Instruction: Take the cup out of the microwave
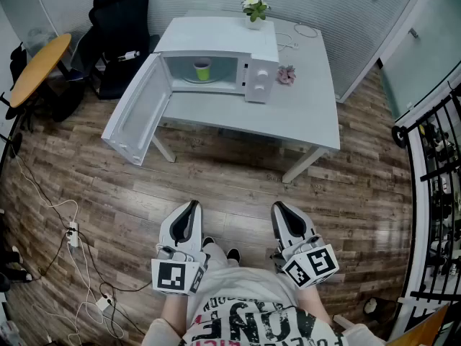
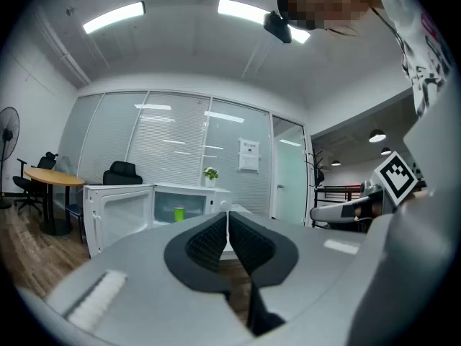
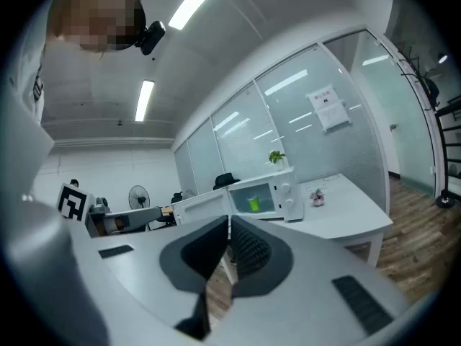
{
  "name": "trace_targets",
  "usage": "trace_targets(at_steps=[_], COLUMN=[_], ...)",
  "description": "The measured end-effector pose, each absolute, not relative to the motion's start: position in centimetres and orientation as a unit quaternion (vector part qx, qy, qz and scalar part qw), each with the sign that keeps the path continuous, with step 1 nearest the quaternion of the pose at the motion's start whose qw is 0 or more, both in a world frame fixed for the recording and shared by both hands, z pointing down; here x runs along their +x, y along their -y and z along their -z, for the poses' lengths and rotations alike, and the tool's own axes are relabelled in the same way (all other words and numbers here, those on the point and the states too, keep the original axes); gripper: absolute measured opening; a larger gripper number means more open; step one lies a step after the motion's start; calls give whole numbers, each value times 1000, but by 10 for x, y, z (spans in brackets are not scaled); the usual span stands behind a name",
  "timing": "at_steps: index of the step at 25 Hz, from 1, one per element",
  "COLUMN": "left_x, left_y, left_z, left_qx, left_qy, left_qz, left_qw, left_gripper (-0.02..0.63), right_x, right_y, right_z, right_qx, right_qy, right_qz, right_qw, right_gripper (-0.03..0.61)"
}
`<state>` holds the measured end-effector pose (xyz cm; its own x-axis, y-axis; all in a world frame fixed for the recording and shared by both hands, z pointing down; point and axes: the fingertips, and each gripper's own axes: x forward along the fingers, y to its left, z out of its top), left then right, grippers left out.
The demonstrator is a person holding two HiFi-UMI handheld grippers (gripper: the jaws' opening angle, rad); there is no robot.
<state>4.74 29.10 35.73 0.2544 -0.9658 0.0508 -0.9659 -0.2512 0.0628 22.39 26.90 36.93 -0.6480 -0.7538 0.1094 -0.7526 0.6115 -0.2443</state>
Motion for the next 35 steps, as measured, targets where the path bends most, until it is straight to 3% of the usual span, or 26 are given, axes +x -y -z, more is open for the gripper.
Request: trace_targets(at_steps=[7, 13, 29, 35], left_x=[65, 72, 90, 91], left_y=[-324, -340, -338, -341], left_z=[-352, -371, -375, -376], left_qx=[789, 797, 818, 819], left_qy=[614, 602, 573, 572], left_qz=[-27, -25, -46, -43], left_qw=[-1, 35, 13, 37], left_gripper=[20, 20, 21, 29], right_x=[231, 224, 238, 227], right_y=[-299, -313, -318, -320], right_z=[-371, -379, -377, -378], right_qx=[-410, -398, -416, -403], right_qy=[-900, -906, -898, -904], right_qz=[145, 143, 140, 142], right_qw=[8, 9, 14, 17], right_gripper=[21, 21, 21, 21])
